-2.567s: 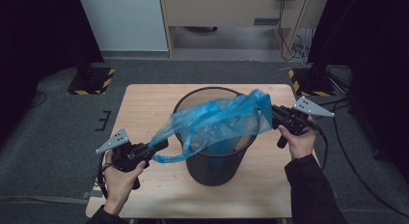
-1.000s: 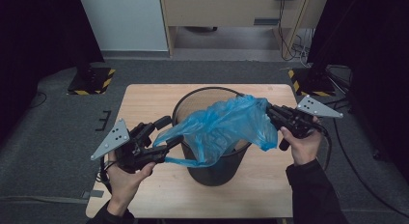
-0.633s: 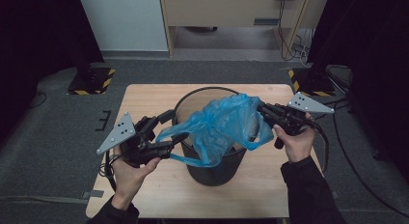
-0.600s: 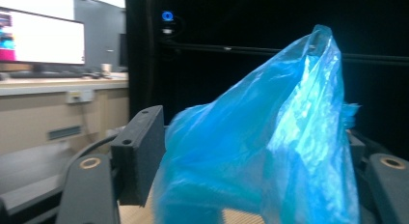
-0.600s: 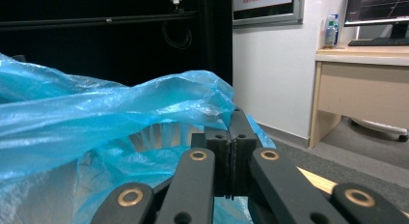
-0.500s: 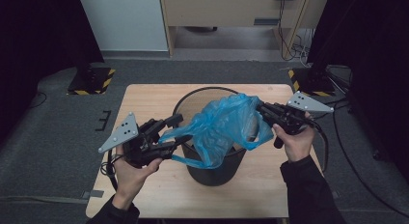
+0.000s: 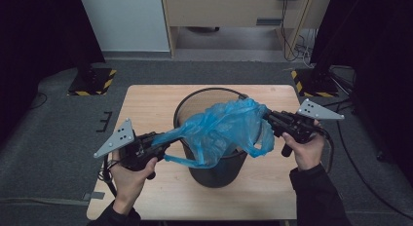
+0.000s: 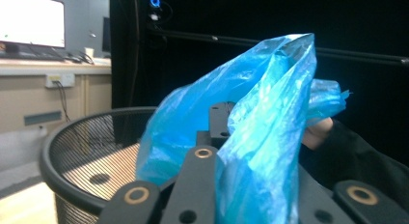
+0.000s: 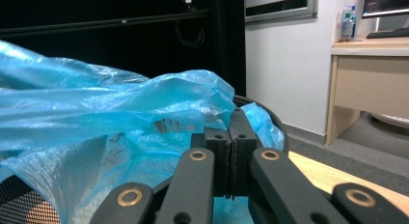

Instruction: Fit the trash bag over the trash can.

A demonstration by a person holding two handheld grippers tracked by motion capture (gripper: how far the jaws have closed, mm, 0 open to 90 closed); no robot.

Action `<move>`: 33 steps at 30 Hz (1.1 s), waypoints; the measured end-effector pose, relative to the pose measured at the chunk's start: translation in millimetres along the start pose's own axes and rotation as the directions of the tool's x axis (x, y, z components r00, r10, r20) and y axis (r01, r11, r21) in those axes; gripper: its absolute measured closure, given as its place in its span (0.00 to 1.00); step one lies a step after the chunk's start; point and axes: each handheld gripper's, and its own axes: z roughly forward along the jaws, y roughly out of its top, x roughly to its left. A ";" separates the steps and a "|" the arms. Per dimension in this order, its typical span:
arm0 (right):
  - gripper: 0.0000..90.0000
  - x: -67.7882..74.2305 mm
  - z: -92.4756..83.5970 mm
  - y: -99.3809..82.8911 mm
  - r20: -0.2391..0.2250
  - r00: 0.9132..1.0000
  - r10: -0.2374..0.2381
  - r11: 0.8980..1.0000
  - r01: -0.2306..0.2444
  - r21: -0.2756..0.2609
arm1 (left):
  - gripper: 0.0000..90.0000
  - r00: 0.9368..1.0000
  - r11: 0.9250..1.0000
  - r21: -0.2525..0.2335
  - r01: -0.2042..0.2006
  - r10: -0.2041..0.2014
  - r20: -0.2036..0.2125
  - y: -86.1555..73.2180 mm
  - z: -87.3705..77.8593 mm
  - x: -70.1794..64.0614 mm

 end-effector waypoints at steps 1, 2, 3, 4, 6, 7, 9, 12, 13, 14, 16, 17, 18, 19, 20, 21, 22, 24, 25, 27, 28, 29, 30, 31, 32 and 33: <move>1.00 -0.1 -1.2 0.2 0.005 1.000 0.000 1.000 0.000 -0.003 | 0.70 1.000 1.000 0.018 -0.009 0.009 -0.017 -2.7 1.4 -2.1; 1.00 0.0 -1.8 0.2 0.008 1.000 0.002 1.000 -0.002 -0.004 | 0.57 0.999 1.000 0.028 -0.010 0.011 -0.035 -5.8 2.7 -4.6; 1.00 0.3 -1.8 -0.4 0.009 1.000 0.005 1.000 -0.005 -0.002 | 0.48 0.999 0.999 0.032 -0.017 0.019 -0.047 -9.1 3.5 -6.7; 1.00 0.8 -1.5 -1.5 0.011 1.000 0.004 1.000 -0.004 0.002 | 0.41 0.998 0.999 0.037 -0.016 0.018 -0.052 -12.0 4.1 -8.5; 1.00 2.0 -0.4 -3.4 0.015 1.000 0.003 1.000 -0.003 0.017 | 0.33 0.998 0.999 0.044 -0.010 0.013 -0.063 -16.3 4.8 -11.5; 1.00 2.4 -0.3 -3.7 0.013 1.000 0.003 1.000 -0.003 0.015 | 0.30 0.998 0.999 0.048 -0.007 0.010 -0.059 -17.2 5.5 -12.8; 1.00 3.2 0.0 -3.4 0.010 1.000 0.005 1.000 -0.005 0.010 | 0.26 0.999 0.999 0.051 0.005 -0.003 -0.037 -18.0 8.1 -15.4; 1.00 5.6 -0.5 -2.8 0.002 1.000 0.007 1.000 -0.007 0.011 | 0.27 0.999 0.998 0.069 -0.008 0.011 -0.048 -21.1 16.5 -19.6; 1.00 6.3 -0.4 -2.9 -0.002 1.000 0.005 1.000 -0.005 0.012 | 0.34 0.999 0.997 0.074 -0.008 0.012 -0.044 -22.2 18.4 -19.5; 1.00 7.0 -0.5 -3.0 -0.002 1.000 0.007 1.000 -0.007 0.012 | 0.44 0.999 0.997 0.072 0.000 0.003 -0.038 -23.5 20.3 -18.9; 1.00 7.5 -1.4 -3.5 -0.002 1.000 0.004 1.000 -0.004 0.015 | 0.64 1.000 0.997 0.072 0.007 -0.006 -0.023 -24.9 22.0 -16.8; 1.00 7.5 -2.4 -3.6 -0.003 1.000 0.006 1.000 -0.006 0.011 | 0.75 1.000 0.997 0.071 0.015 -0.013 -0.018 -25.2 21.0 -15.8; 1.00 7.2 -3.8 -3.5 -0.004 1.000 0.009 1.000 -0.009 0.011 | 0.84 1.000 0.998 0.066 0.015 -0.014 -0.022 -25.4 18.6 -15.4; 1.00 6.7 -5.5 -3.5 -0.002 1.000 0.006 1.000 -0.006 0.008 | 0.91 0.999 0.998 0.065 0.021 -0.020 -0.026 -25.6 15.2 -15.0; 1.00 6.2 -7.6 -3.4 -0.001 1.000 0.007 1.000 -0.007 0.006 | 0.97 0.999 0.997 0.067 0.027 -0.025 -0.027 -25.5 11.2 -13.8; 1.00 6.3 -10.0 -3.3 -0.001 1.000 0.015 1.000 -0.015 0.005 | 0.99 0.999 0.997 0.072 0.038 -0.036 -0.030 -25.3 6.8 -12.9; 1.00 6.6 -12.6 -3.6 -0.002 1.000 0.019 1.000 -0.019 0.005 | 1.00 0.998 0.996 0.073 0.050 -0.048 -0.034 -25.4 1.3 -12.0; 0.99 7.9 -18.3 -4.6 -0.008 1.000 0.023 1.000 -0.023 0.011 | 1.00 0.997 0.995 0.082 0.061 -0.058 -0.043 -25.8 -6.5 -10.6; 0.99 9.1 -21.6 -5.4 -0.008 1.000 0.020 1.000 -0.020 0.013 | 1.00 0.997 0.994 0.088 0.067 -0.063 -0.049 -26.4 -10.0 -9.6; 0.99 11.0 -27.2 -7.9 -0.004 1.000 0.020 1.000 -0.020 0.021 | 1.00 0.995 0.991 0.100 0.085 -0.079 -0.062 -29.3 -14.1 -7.5; 0.99 11.5 -29.3 -9.1 0.000 1.000 0.023 0.999 -0.023 0.024 | 1.00 0.994 0.990 0.107 0.089 -0.082 -0.072 -32.5 -15.2 -6.1; 0.99 10.9 -30.6 -10.8 0.007 1.000 0.023 0.999 -0.023 0.026 | 1.00 0.993 0.989 0.116 0.092 -0.083 -0.080 -34.6 -15.2 -5.0; 0.99 10.2 -31.0 -11.6 0.013 1.000 0.024 0.999 -0.024 0.026 | 1.00 0.992 0.987 0.129 0.094 -0.082 -0.091 -38.0 -14.9 -2.6; 0.99 9.0 -31.0 -13.1 0.017 0.999 0.029 0.999 -0.030 0.027 | 1.00 0.992 0.986 0.136 0.095 -0.082 -0.098 -40.0 -14.7 -0.9; 0.99 8.5 -30.6 -14.1 0.019 0.999 0.033 0.999 -0.033 0.028 | 1.00 0.990 0.985 0.143 0.098 -0.082 -0.112 -42.5 -14.5 1.2; 0.99 7.5 -29.8 -15.9 0.027 0.999 0.031 0.999 -0.032 0.034 | 1.00 0.989 0.984 0.153 0.093 -0.074 -0.127 -44.9 -14.6 3.2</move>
